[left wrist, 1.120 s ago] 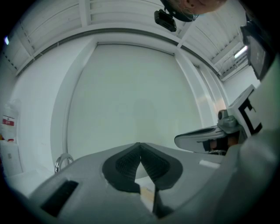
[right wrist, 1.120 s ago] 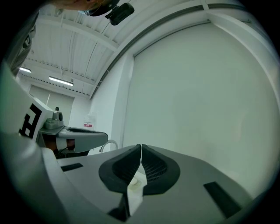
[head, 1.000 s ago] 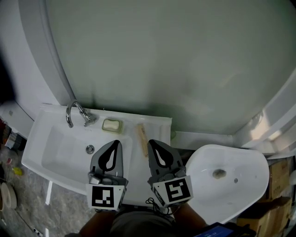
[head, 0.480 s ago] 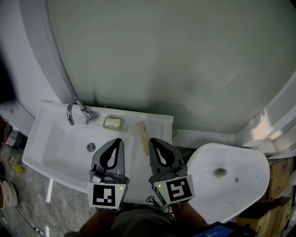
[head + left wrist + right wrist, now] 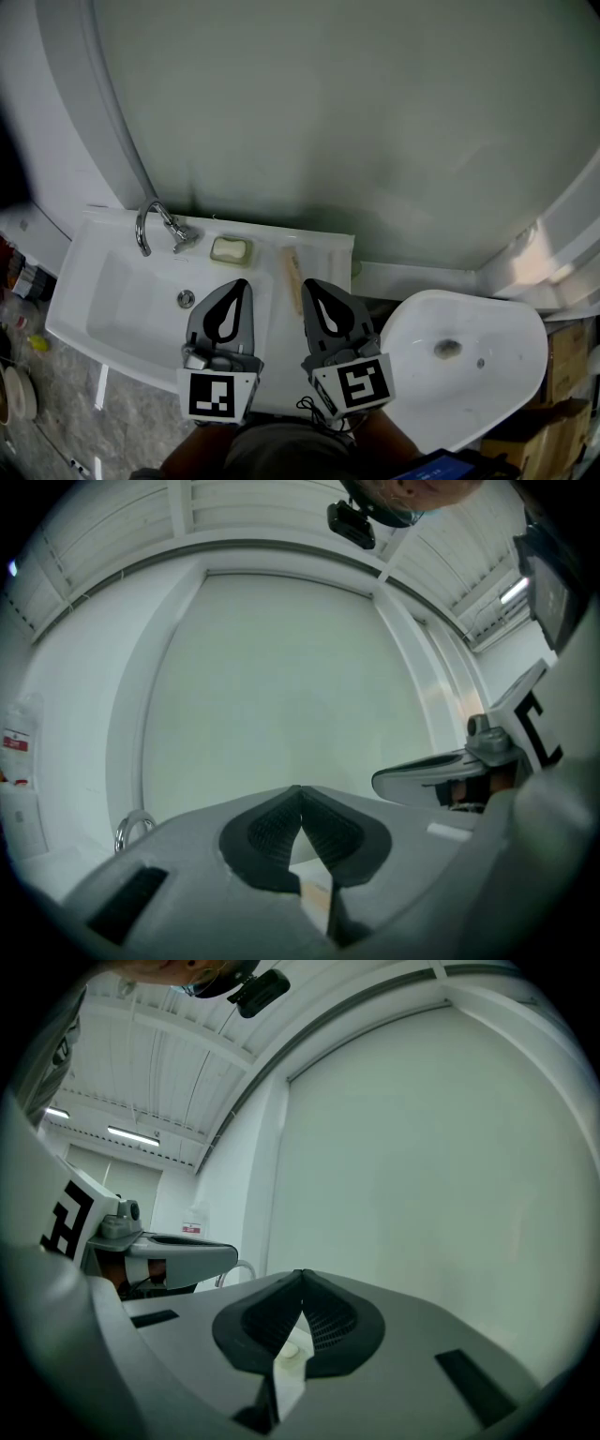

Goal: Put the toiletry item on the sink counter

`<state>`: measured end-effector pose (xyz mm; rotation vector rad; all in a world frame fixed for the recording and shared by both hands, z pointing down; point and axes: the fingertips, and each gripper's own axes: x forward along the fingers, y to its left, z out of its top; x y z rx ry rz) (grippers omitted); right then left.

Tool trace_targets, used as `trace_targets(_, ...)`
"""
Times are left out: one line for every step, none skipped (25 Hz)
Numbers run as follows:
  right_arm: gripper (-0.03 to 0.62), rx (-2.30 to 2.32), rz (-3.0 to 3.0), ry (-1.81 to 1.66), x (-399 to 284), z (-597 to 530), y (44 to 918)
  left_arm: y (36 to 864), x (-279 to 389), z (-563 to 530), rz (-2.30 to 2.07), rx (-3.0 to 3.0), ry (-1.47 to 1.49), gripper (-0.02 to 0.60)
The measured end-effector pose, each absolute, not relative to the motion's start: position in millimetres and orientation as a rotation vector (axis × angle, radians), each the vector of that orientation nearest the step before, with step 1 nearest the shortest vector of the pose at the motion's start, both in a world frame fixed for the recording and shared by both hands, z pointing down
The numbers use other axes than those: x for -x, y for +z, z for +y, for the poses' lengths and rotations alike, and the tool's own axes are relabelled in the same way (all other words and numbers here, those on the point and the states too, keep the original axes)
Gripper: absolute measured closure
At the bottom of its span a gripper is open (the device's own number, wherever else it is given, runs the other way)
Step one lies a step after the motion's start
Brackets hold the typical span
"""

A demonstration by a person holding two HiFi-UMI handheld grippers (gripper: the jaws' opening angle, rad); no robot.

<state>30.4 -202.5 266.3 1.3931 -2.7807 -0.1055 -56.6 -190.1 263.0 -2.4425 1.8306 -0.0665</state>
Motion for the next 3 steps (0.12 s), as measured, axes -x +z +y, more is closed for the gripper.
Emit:
trace_targets(0.58, -1.392, -2.78, -0.106, -30.1, -203.8, 266.8, 263.3, 56.9, -191.4, 1.83, 2.443, -0.068, 0.568)
trace_targets(0.58, -1.392, -2.778, -0.105, -29.9, -205.0, 267.5, 263.5, 57.2, -192.6, 1.829, 2.443, -0.069, 0.568)
trace_targets(0.58, -1.39, -2.776, -0.103, -29.7, -206.2, 268.3, 263.7, 57.5, -193.9, 1.828, 2.443, -0.071, 0.567)
